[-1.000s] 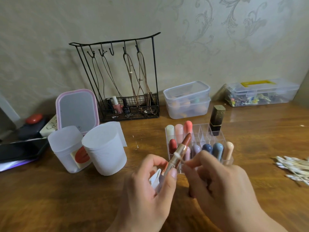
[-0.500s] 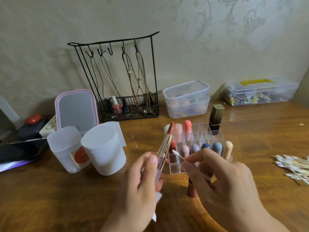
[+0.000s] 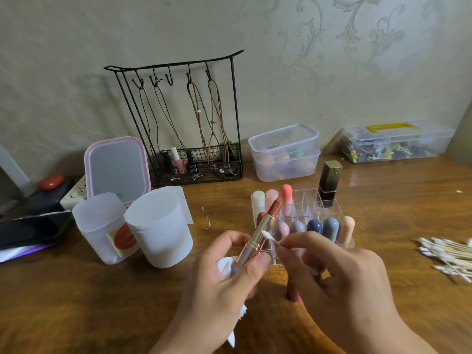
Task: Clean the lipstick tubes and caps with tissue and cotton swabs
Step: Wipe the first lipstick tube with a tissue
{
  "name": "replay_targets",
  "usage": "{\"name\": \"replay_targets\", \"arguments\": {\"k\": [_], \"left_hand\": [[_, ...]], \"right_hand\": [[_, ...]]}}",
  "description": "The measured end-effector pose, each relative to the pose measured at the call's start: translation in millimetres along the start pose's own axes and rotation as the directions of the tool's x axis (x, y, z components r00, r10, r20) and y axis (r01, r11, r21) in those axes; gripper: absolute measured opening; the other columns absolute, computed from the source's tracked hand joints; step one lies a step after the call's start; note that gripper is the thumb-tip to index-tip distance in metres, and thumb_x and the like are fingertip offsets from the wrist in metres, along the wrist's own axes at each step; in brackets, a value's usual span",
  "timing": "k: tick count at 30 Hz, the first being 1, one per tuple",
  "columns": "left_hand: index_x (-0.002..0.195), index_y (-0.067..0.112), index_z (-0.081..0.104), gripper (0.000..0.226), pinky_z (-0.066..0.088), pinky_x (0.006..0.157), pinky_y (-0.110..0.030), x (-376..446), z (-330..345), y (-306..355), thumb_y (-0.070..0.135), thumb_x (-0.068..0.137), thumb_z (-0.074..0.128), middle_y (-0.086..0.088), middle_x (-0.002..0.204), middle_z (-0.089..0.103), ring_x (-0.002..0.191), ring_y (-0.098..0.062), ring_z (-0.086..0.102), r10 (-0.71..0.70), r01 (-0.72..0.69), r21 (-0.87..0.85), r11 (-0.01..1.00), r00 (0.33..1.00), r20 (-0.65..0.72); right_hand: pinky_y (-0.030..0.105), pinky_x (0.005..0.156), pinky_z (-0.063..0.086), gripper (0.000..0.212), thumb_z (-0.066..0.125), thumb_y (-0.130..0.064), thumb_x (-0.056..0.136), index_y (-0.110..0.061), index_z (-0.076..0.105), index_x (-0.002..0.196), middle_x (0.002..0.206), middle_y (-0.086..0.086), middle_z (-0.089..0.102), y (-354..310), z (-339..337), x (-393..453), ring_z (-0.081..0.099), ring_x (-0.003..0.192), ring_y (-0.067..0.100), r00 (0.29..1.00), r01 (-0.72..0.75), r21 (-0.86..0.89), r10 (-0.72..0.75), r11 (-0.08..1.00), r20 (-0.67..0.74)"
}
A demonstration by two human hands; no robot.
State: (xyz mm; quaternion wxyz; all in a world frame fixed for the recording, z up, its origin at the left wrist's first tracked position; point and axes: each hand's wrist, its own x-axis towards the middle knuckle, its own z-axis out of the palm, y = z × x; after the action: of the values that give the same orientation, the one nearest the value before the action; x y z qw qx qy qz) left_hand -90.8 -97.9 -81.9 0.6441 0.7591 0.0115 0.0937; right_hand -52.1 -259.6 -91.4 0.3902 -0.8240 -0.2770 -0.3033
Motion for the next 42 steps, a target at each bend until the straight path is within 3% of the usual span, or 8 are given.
{"name": "replay_targets", "arguments": {"k": [15,19,27,31,33,35,37,42], "left_hand": [[0.080,0.036,0.066,0.021,0.041,0.056,-0.022,-3.8,-1.8,5.6,0.050,0.076,0.051,0.001,0.055,0.050,0.054,-0.008,0.048,0.002,-0.002,-0.012,1.000,0.998,0.058],[0.066,0.054,0.068,0.020,0.048,0.060,-0.017,-6.4,0.4,8.7,0.047,0.070,0.049,0.014,0.057,0.059,0.057,0.002,0.056,-0.099,0.098,-0.070,0.993,0.995,-0.016],[0.085,0.020,0.063,0.039,0.042,0.057,-0.008,-7.2,-1.5,-2.6,0.051,0.080,0.041,-0.005,0.061,0.051,0.054,-0.003,0.052,-0.119,0.123,-0.074,0.990,0.991,0.063],[0.100,0.031,0.064,0.035,0.043,0.057,-0.002,-4.7,-4.5,-7.2,0.052,0.082,0.042,0.020,0.076,0.068,0.066,0.014,0.059,-0.170,0.171,-0.128,0.977,0.985,0.013],[0.095,0.030,0.064,0.037,0.044,0.068,-0.014,-1.1,-2.2,-6.3,0.054,0.084,0.038,0.004,0.069,0.063,0.067,-0.002,0.059,-0.169,0.170,-0.144,0.975,0.985,0.018],[0.094,0.024,0.062,0.037,0.043,0.070,-0.028,1.5,-3.3,-5.0,0.051,0.086,0.039,-0.005,0.068,0.055,0.065,-0.016,0.052,-0.166,0.167,-0.201,0.965,0.986,0.022],[0.100,0.017,0.059,0.032,0.044,0.064,-0.033,4.6,-6.2,-5.4,0.043,0.089,0.045,-0.009,0.069,0.053,0.062,-0.019,0.050,-0.219,0.218,-0.311,0.925,0.975,0.030],[0.100,0.013,0.054,0.013,0.048,0.066,-0.033,5.1,-10.1,-9.6,0.025,0.096,0.050,-0.009,0.080,0.052,0.070,-0.022,0.051,-0.264,0.308,-0.379,0.872,0.950,0.164]], "right_hand": [[0.024,0.037,0.045,0.015,0.053,-0.045,0.088,-0.034,0.063,0.088,0.049,-0.023,0.045,2.4,-1.7,0.5,0.046,0.038,-0.002,1.000,0.003,-0.005,-0.003,1.000,0.012],[0.025,0.038,0.045,0.014,0.055,-0.045,0.089,-0.034,0.064,0.088,0.049,-0.019,0.053,1.8,-0.9,-0.4,0.048,0.038,0.000,0.997,0.042,0.002,-0.042,0.999,0.058],[0.023,0.037,0.042,0.015,0.051,-0.045,0.090,-0.033,0.060,0.089,0.049,-0.021,0.048,2.5,-1.8,0.7,0.042,0.038,-0.002,0.994,0.003,-0.021,-0.001,1.000,0.111],[0.032,0.039,0.046,0.014,0.044,-0.044,0.093,-0.035,0.054,0.092,0.056,-0.016,0.057,2.5,-5.6,1.3,0.053,0.045,0.004,0.981,0.028,-0.058,-0.016,0.998,0.194],[0.034,0.046,0.047,0.013,0.043,-0.043,0.095,-0.035,0.051,0.089,0.061,-0.013,0.058,4.2,-14.4,5.6,0.052,0.049,0.010,0.983,-0.124,0.016,0.121,0.992,0.139],[0.026,0.050,0.042,0.017,0.048,-0.050,0.095,-0.036,0.050,0.087,0.061,-0.009,0.056,5.4,-23.0,7.8,0.049,0.052,0.013,0.950,-0.250,0.088,0.227,0.964,0.217],[0.022,0.049,0.035,0.034,0.054,-0.070,0.076,-0.040,0.049,0.092,0.058,-0.006,0.048,4.3,-27.3,8.2,0.045,0.052,0.011,0.867,-0.302,-0.063,0.301,0.951,0.396],[0.018,0.052,0.035,0.044,0.060,-0.072,0.076,-0.043,0.056,0.109,0.067,-0.013,0.048,-2.4,-20.5,13.7,0.046,0.064,0.001,0.714,-0.162,-0.419,0.400,0.893,0.575]]}}
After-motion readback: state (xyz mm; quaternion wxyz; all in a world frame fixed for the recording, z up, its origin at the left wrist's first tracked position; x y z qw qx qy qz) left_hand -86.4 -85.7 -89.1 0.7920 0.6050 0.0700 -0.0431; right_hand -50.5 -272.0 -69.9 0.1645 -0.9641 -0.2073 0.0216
